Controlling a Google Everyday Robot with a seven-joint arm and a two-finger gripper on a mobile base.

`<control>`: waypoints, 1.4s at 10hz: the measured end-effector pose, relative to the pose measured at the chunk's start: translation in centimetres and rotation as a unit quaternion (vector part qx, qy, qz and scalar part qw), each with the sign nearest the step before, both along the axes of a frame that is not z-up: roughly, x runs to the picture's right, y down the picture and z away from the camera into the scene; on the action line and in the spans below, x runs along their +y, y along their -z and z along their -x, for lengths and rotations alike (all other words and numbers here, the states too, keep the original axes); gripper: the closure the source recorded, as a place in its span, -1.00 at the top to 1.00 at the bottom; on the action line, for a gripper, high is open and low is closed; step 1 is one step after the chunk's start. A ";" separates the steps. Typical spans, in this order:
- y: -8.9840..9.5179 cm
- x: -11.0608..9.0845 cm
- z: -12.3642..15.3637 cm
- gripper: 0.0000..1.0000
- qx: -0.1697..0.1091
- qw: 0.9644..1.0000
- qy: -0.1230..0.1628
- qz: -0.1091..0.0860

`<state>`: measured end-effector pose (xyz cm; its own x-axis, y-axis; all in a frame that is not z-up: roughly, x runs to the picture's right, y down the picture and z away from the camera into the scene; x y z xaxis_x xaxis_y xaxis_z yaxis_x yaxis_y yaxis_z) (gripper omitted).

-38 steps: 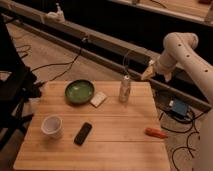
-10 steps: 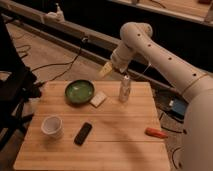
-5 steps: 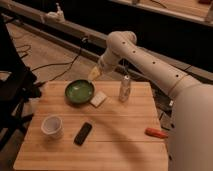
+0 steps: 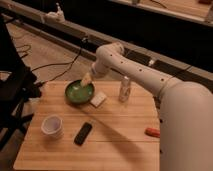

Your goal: Pick up the ceramic bowl

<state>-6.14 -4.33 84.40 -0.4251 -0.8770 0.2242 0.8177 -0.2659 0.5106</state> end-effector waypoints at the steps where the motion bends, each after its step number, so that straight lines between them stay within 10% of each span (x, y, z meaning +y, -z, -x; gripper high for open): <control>1: 0.0 -0.1 0.0 0.60 0.000 1.000 -0.001 0.000; 5: -0.9 0.5 -0.5 0.60 0.009 1.000 -0.011 0.015; 9: -5.9 3.1 0.5 0.60 0.019 0.996 -0.056 0.073; 14: -10.6 4.3 2.9 0.60 0.006 0.994 -0.070 0.083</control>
